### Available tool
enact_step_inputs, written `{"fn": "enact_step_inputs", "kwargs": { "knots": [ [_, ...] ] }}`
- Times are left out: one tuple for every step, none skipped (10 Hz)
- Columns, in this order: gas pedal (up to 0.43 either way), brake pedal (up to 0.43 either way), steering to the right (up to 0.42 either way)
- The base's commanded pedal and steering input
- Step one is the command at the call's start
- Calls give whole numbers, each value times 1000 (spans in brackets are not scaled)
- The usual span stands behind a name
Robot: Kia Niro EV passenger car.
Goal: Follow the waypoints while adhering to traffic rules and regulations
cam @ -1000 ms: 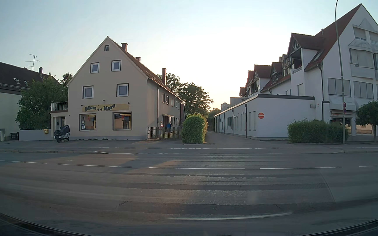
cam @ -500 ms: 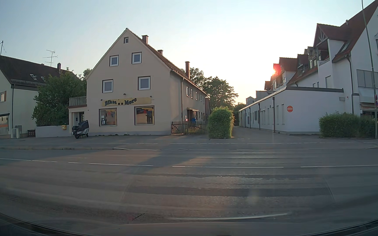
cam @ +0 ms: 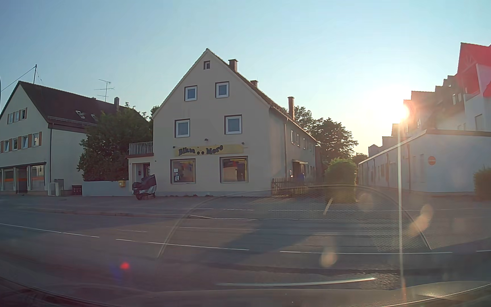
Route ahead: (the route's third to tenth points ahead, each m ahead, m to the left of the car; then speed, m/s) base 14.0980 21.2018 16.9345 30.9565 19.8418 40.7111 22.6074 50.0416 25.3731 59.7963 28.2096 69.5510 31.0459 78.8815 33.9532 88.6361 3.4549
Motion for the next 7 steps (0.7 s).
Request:
{"fn": "enact_step_inputs", "kwargs": {
  "knots": [
    [209,18,-397],
    [209,18,-410],
    [209,18,-417],
    [209,12,-428],
    [209,18,-439],
    [220,18,-447],
    [197,18,-445]
  ]
}}
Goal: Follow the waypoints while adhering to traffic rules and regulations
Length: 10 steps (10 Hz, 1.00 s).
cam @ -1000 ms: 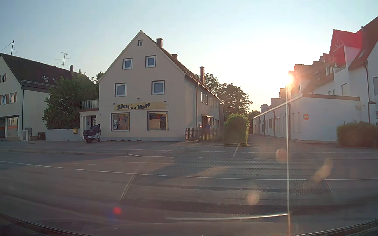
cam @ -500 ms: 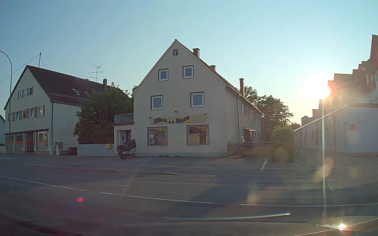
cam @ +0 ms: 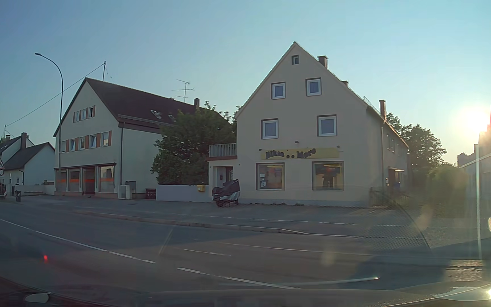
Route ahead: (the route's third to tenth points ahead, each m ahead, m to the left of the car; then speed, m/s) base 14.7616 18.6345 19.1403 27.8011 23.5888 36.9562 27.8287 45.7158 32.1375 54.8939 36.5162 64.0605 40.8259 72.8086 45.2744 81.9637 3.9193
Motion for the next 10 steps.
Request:
{"fn": "enact_step_inputs", "kwargs": {
  "knots": [
    [209,12,-442],
    [228,12,-445],
    [228,18,-445],
    [228,18,-442],
    [228,12,-439],
    [260,18,-436],
    [268,12,-436],
    [268,12,-431],
    [268,18,-418],
    [268,12,-394]
  ]
}}
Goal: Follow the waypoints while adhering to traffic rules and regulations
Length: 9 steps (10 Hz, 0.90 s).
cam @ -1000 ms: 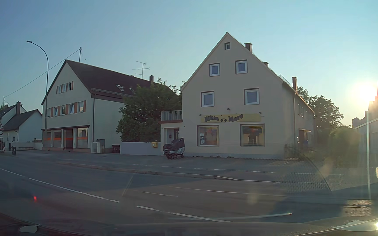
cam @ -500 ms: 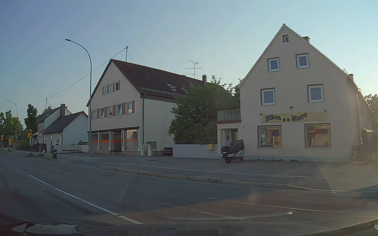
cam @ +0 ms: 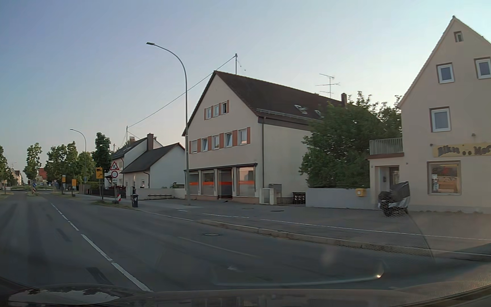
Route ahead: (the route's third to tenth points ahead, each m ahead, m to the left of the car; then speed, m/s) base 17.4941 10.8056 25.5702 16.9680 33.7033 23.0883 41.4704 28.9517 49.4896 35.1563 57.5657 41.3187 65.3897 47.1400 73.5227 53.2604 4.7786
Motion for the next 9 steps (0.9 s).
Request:
{"fn": "enact_step_inputs", "kwargs": {
  "knots": [
    [268,18,-373],
    [268,18,-347],
    [268,18,-328],
    [268,18,-304],
    [268,18,-286],
    [268,18,-269],
    [268,18,-254],
    [268,18,-236],
    [268,18,-215]
  ]
}}
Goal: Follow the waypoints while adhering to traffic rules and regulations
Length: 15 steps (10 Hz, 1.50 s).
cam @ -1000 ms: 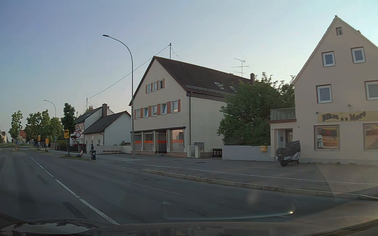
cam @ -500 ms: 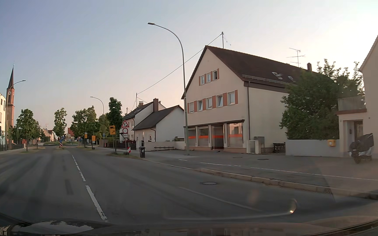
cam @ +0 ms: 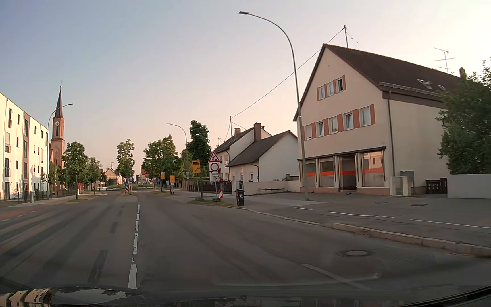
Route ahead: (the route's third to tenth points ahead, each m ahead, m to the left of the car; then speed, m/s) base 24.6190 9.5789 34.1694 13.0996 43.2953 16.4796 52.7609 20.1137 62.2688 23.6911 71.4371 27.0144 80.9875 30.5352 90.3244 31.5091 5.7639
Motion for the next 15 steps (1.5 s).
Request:
{"fn": "enact_step_inputs", "kwargs": {
  "knots": [
    [268,18,-202],
    [268,18,-191],
    [280,18,-186],
    [280,18,-181],
    [280,12,-176],
    [280,18,-167],
    [280,18,-156],
    [280,18,-142],
    [280,18,-130],
    [280,18,-115],
    [280,18,-93],
    [280,18,-77],
    [280,18,-59],
    [280,18,-49],
    [280,18,-42]
  ]
}}
